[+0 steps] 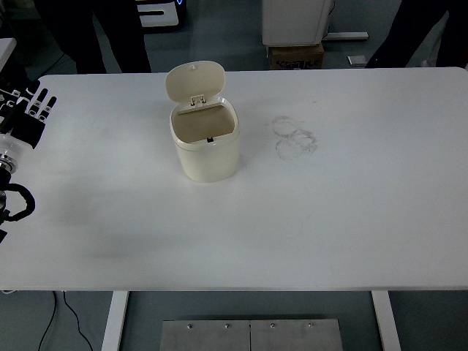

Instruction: Close trash bin

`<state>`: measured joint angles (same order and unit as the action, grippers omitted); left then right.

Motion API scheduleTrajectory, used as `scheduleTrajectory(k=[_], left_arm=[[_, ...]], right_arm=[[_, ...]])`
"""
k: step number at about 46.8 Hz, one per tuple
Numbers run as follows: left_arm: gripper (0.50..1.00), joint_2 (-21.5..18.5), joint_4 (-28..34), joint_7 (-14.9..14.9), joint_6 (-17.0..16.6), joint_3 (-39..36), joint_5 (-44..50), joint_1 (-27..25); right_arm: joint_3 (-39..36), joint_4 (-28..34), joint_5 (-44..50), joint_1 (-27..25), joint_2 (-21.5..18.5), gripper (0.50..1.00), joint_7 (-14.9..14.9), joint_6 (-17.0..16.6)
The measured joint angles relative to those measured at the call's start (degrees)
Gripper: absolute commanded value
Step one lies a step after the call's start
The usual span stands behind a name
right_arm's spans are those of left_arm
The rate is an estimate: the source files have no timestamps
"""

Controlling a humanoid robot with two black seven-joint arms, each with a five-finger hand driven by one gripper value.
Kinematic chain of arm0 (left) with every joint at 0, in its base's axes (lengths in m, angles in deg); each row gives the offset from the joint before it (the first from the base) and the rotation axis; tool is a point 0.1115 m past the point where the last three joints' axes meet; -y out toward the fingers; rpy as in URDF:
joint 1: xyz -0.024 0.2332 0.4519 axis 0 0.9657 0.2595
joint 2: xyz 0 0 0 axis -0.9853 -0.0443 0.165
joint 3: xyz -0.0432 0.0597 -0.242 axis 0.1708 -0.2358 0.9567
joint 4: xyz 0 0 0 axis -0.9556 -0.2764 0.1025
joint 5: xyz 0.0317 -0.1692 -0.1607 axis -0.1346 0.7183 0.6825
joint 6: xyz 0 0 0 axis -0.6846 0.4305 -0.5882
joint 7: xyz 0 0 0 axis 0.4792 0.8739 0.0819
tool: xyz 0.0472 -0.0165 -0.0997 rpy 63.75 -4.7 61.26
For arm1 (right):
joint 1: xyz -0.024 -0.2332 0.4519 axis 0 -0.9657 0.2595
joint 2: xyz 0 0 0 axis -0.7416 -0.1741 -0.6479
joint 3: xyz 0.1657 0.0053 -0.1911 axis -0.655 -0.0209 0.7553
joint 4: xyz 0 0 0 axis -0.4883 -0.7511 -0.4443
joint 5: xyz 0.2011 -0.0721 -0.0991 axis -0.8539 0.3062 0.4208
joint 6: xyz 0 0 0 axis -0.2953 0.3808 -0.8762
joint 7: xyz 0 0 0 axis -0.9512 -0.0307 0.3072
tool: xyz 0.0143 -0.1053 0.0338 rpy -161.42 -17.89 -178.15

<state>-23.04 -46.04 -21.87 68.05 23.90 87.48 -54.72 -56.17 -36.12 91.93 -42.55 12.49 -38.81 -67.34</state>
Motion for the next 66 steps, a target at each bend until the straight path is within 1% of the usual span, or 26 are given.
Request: scheduleTrajectory(k=[3,9,38,43,50,57,61,66], left_arm=[[1.0,0.1,0.01,0.0,-0.19,0.0,0.0,-0.01],[1.0,0.15,0.46,-0.04,-2.01,-0.01,-0.06,0.02],[1.0,-0.37,1.19,-0.08,-2.36,-0.06,-0.16,-1.05],[1.0,-0.88,1.35,-0.07,-2.32,-0.34,-2.01,-1.86],[1.0,-0.92,2.7,0.01,-2.44,-0.74,-7.26,-3.41],[1.0,-0.94,2.91,0.11,-2.91,-1.5,-12.6,-6.47],[1.0,-1.56,3.25,0.13,-2.9,-4.32,-15.63,-8.9],[1.0,-2.98,4.67,0.12,-2.91,-9.18,-16.49,-12.02]], right_arm=[[0.0,0.0,0.0,0.01,0.0,0.991,0.0,0.0],[0.0,0.0,0.0,0.03,0.0,0.991,0.01,0.0],[0.0,0.01,0.0,0.03,0.0,0.991,0.0,-0.03],[0.0,0.0,0.0,0.0,0.0,0.991,-0.01,-0.03],[0.0,-0.01,0.0,-0.02,0.0,0.991,-0.01,-0.03],[0.0,0.0,0.0,-0.02,0.0,0.991,-0.01,-0.03],[0.0,-0.01,0.0,-0.02,0.0,0.991,-0.01,-0.01],[0.0,0.01,0.0,0.01,0.0,0.991,-0.02,-0.01]])
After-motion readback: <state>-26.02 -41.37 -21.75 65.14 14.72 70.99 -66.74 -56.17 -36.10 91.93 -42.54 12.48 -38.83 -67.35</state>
